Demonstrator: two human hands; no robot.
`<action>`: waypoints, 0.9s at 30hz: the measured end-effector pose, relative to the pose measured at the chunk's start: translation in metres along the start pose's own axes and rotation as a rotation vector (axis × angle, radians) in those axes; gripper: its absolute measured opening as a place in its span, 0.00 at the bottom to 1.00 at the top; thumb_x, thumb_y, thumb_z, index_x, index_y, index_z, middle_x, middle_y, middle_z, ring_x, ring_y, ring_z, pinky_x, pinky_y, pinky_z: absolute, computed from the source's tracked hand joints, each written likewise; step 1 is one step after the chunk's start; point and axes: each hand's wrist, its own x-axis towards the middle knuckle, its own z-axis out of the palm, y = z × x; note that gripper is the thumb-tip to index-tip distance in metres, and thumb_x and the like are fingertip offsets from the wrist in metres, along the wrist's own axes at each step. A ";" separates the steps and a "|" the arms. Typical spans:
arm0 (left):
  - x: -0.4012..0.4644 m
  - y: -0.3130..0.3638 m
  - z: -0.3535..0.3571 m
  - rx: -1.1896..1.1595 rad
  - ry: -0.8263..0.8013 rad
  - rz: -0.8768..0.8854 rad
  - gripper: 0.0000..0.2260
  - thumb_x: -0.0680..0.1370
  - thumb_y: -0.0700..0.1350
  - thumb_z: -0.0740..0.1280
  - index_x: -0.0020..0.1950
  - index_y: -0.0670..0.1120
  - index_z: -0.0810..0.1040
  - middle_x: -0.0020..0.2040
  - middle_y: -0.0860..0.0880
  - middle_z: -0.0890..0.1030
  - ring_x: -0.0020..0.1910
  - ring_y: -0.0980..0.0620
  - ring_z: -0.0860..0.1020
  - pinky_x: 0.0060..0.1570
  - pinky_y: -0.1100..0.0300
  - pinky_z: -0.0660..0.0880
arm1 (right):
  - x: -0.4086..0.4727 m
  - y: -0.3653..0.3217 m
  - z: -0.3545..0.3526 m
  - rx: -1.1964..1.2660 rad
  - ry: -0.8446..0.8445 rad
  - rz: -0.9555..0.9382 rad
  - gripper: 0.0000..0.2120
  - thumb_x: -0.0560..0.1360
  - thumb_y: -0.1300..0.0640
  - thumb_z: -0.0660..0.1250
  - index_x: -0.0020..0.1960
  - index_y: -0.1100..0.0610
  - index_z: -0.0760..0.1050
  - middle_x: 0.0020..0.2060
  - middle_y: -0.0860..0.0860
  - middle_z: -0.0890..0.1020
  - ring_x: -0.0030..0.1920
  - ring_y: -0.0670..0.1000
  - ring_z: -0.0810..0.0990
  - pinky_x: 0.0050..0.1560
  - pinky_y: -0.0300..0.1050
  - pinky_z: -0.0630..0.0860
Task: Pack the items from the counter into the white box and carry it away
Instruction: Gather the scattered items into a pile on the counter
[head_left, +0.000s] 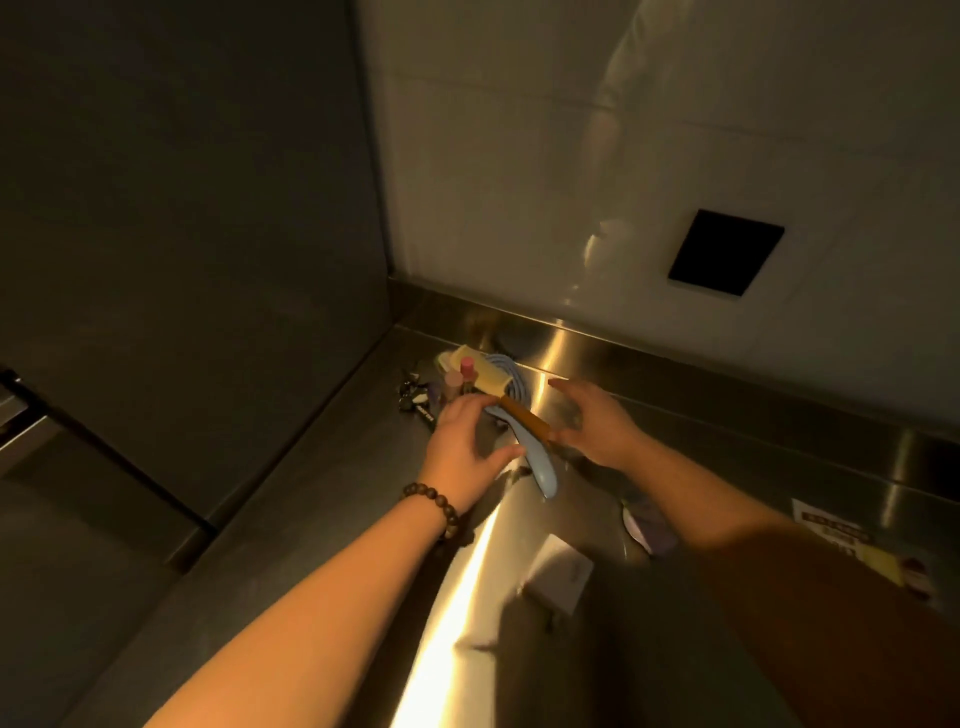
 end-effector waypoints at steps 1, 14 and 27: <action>-0.009 0.004 0.005 0.003 -0.039 0.005 0.30 0.68 0.53 0.75 0.66 0.49 0.70 0.65 0.50 0.71 0.65 0.52 0.68 0.64 0.60 0.64 | -0.003 0.003 0.004 -0.021 -0.013 0.014 0.32 0.73 0.58 0.72 0.73 0.55 0.64 0.71 0.56 0.66 0.70 0.56 0.67 0.68 0.46 0.65; -0.066 0.001 0.049 0.230 -0.805 0.146 0.44 0.66 0.61 0.75 0.75 0.52 0.56 0.72 0.51 0.65 0.69 0.51 0.65 0.68 0.54 0.63 | -0.034 0.010 0.011 0.196 0.148 0.103 0.17 0.76 0.64 0.67 0.63 0.55 0.72 0.62 0.55 0.74 0.60 0.55 0.75 0.56 0.44 0.75; -0.041 -0.024 0.006 0.276 -0.352 -0.070 0.31 0.66 0.61 0.73 0.63 0.49 0.72 0.57 0.50 0.74 0.55 0.52 0.72 0.54 0.59 0.71 | -0.034 -0.006 0.010 0.392 0.260 0.064 0.13 0.70 0.56 0.75 0.51 0.50 0.73 0.48 0.50 0.78 0.47 0.49 0.77 0.40 0.38 0.76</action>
